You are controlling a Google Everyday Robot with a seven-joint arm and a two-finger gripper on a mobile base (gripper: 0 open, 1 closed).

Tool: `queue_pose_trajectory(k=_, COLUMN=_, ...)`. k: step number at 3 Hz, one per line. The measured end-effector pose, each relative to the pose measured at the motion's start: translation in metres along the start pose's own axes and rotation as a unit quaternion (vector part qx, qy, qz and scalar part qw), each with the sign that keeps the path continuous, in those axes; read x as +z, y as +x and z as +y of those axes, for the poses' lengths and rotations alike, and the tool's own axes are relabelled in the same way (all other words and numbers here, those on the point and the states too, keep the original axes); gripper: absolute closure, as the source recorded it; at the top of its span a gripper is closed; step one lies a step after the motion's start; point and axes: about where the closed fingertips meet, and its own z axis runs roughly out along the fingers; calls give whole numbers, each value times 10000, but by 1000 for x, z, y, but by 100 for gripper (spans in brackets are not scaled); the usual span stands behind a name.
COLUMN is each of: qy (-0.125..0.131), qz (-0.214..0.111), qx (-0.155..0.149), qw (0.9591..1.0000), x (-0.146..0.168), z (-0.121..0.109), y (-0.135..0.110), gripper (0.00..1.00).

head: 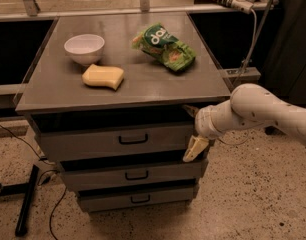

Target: Open top drawer

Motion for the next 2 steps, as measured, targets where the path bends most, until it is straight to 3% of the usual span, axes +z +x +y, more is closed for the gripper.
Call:
queue_pose_trajectory(k=1, qy=1, qz=37, qx=-37, qw=10000, x=10, z=-5, y=1, gripper=0)
queue_pose_trajectory(k=2, qy=1, qz=37, qx=-39, qw=10000, x=10, z=-5, y=1, gripper=19)
